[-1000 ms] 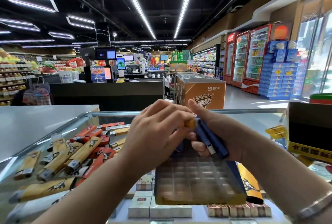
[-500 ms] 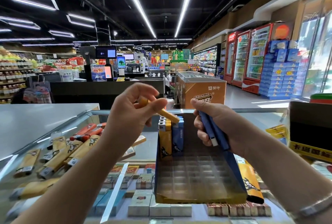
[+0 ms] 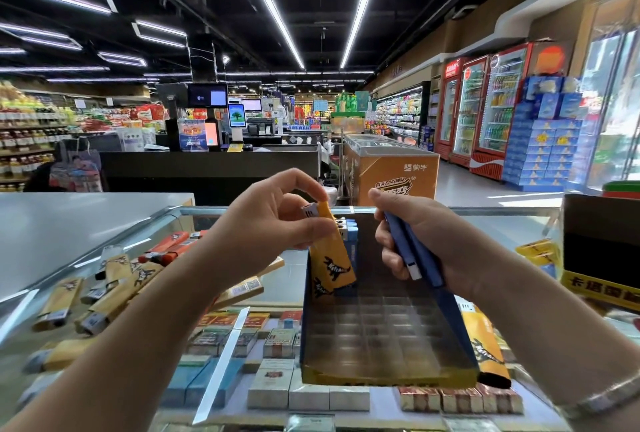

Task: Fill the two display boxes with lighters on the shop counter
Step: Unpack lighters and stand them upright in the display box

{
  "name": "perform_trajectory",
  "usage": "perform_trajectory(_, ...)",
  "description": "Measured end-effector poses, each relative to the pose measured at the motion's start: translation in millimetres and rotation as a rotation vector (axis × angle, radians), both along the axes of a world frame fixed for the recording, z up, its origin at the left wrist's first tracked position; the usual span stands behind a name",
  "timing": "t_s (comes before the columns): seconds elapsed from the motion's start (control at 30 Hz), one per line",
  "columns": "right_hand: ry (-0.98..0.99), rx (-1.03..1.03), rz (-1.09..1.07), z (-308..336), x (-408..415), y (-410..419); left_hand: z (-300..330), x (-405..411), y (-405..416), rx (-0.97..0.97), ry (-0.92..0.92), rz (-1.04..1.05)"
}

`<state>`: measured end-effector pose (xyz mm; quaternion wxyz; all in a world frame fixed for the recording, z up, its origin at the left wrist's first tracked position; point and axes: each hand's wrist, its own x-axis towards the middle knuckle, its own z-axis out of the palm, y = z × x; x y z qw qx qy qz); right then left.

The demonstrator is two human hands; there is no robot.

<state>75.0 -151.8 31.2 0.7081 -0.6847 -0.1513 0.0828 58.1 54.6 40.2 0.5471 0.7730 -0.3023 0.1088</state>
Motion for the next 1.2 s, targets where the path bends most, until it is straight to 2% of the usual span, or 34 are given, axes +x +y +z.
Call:
perform_trajectory(0.2,0.001,-0.008,0.008,0.0,-0.4,0.2,-5.8,-1.0,-0.2,0.275,-0.188,0.139)
perform_trajectory(0.7,0.003,-0.023,-0.004,-1.7,-2.8,2.5,-7.0,-3.3,-3.8,0.548,-0.479,0.208)
perform_trajectory(0.9,0.001,-0.021,0.039,0.5,-1.6,-0.1,-8.2,-2.5,-3.8,0.475,-0.463,0.227)
perform_trajectory(1.07,-0.002,-0.025,0.207,1.4,-3.9,-1.9,-11.3,0.0,-5.1,0.359,-0.559,0.283)
perform_trajectory(1.2,0.008,-0.072,0.366,1.8,-8.3,1.5,-12.9,2.0,-6.6,0.332,-0.543,0.233)
